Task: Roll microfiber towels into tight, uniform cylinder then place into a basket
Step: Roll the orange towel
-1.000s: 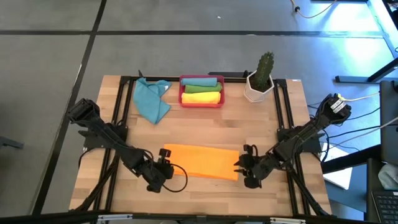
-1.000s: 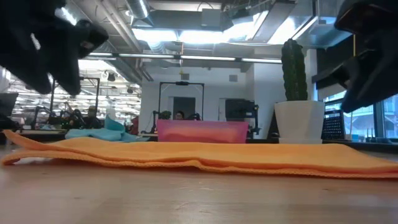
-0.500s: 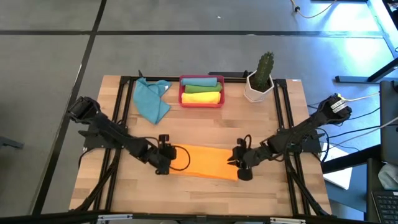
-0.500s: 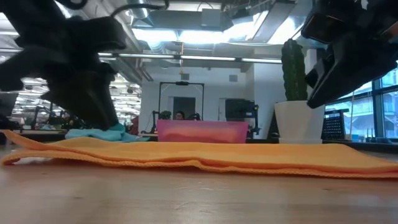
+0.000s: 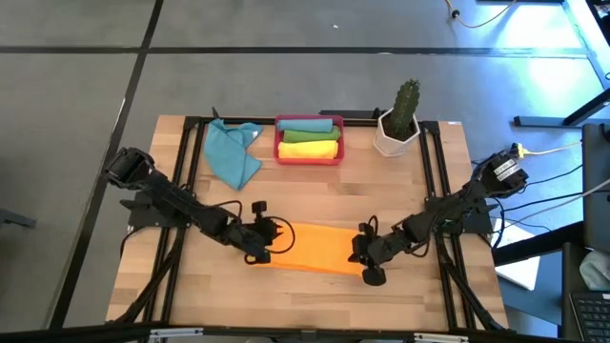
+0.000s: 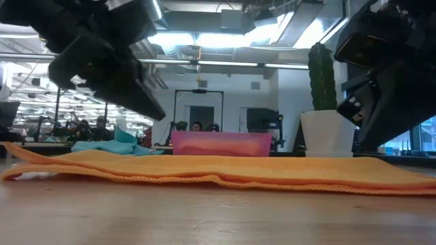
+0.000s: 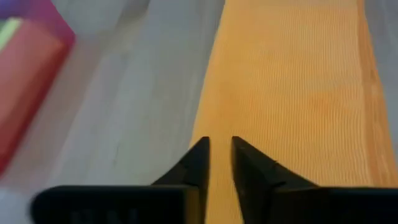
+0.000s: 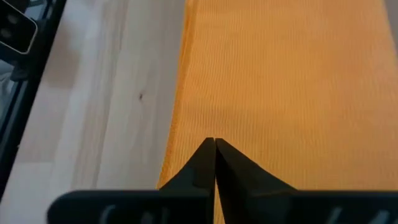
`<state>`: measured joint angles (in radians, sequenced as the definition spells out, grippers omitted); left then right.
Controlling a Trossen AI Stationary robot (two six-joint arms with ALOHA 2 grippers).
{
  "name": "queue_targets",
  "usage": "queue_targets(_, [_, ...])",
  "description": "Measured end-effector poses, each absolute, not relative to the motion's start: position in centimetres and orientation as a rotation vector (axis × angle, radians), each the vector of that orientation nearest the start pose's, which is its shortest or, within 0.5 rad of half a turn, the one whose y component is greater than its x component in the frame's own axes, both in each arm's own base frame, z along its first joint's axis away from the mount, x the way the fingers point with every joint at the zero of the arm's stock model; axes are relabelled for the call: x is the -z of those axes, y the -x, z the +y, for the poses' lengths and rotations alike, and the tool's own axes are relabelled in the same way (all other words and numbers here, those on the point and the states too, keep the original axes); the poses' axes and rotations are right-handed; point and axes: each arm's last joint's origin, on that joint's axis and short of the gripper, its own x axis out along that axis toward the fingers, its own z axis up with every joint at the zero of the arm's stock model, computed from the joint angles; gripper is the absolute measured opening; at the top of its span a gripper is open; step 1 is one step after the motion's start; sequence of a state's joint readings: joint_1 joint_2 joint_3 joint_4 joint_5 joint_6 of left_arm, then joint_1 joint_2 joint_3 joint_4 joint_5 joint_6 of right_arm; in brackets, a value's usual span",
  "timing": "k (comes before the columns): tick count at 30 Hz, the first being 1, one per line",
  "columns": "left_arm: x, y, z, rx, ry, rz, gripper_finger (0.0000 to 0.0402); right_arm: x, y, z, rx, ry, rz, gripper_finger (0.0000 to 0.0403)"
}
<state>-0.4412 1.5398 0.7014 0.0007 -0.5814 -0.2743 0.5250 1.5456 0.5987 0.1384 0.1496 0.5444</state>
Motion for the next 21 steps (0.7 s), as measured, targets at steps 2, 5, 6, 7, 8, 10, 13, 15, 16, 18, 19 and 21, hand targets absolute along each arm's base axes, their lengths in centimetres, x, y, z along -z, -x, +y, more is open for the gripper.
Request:
queue_targets(2, [-16.1,-26.4,-10.7,-0.226,-0.159,0.688,0.0023,-13.3,-23.8,13.3,-0.149,-0.249,0.84,0.0005])
queue_targets(5, [-16.3,-26.6,-10.7,-0.229,-0.156,0.681,0.0007,-13.4,-23.8,13.4,-0.169,-0.26,0.836,0.0007])
queue_targets(6, [-16.3,-26.6,-10.6,-0.229,-0.157,0.682,0.0007,-13.5,-23.9,13.5,-0.177,-0.264,0.837,0.0009])
queue_targets(7, [-16.3,-26.6,-10.6,-0.232,-0.16,0.686,0.0005,-13.7,-24.0,13.6,-0.185,-0.267,0.835,0.0009])
queue_targets(8, [-16.2,-26.5,-10.6,-0.237,-0.162,0.693,0.0003,-13.8,-24.1,13.7,-0.193,-0.272,0.831,0.0009])
queue_targets(10, [-16.1,-26.4,-10.5,-0.252,-0.146,0.712,0.0001,-14.1,-24.3,13.8,-0.212,-0.281,0.827,0.0005])
queue_targets(13, [-15.9,-26.2,-10.4,-0.278,-0.097,0.725,0.0004,-14.3,-24.4,13.9,-0.22,-0.288,0.827,0.0004])
queue_targets(15, [-15.8,-26.1,-10.4,-0.294,-0.068,0.731,0.0002,-14.3,-24.4,14.0,-0.231,-0.294,0.835,0.0003])
queue_targets(16, [-15.8,-26.1,-10.4,-0.301,-0.055,0.735,0.0001,-14.3,-24.4,14.0,-0.229,-0.299,0.843,0.0003])
queue_targets(18, [-15.6,-25.9,-10.3,-0.315,-0.039,0.757,0.0002,-14.2,-24.3,13.9,-0.217,-0.316,0.856,0.0003])
queue_targets(19, [-15.5,-25.7,-10.2,-0.325,-0.032,0.772,0.0003,-14.2,-24.3,13.9,-0.212,-0.322,0.861,0.0003])
queue_targets(21, [-15.2,-25.4,-10.0,-0.351,-0.022,0.81,0.0002,-14.0,-24.3,13.9,-0.209,-0.335,0.873,0.0002])
